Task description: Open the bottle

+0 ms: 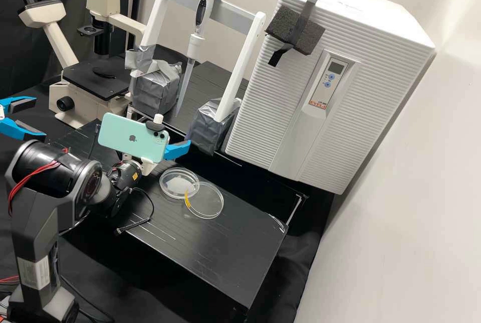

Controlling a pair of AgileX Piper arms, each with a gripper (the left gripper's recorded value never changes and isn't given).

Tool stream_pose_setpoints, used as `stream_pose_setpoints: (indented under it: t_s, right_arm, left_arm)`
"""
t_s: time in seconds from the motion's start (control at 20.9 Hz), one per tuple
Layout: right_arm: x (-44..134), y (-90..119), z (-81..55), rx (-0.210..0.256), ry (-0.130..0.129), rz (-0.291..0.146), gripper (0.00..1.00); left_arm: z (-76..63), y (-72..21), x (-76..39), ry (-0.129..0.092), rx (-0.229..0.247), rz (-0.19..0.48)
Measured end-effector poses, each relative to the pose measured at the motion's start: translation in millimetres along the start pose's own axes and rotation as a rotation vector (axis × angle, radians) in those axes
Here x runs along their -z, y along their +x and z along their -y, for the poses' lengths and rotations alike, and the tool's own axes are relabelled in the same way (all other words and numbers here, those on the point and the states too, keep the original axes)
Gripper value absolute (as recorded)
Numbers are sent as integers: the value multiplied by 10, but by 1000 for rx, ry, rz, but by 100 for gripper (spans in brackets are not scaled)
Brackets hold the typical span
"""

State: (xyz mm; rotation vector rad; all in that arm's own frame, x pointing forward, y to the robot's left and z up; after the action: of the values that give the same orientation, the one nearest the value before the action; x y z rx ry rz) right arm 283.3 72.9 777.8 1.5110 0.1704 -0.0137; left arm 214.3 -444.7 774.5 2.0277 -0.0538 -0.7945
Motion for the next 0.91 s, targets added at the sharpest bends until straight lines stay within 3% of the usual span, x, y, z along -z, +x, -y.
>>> stream_pose_setpoints:
  t_s: [0.62,0.91]
  right_arm:
    - [6,6,-6,-2,0,-2,0]
    - [65,21,13,3,1,-23,0]
  left_arm:
    - [-15,4,15,-5,-11,-13]
    - [-15,4,16,-3,-11,-14]
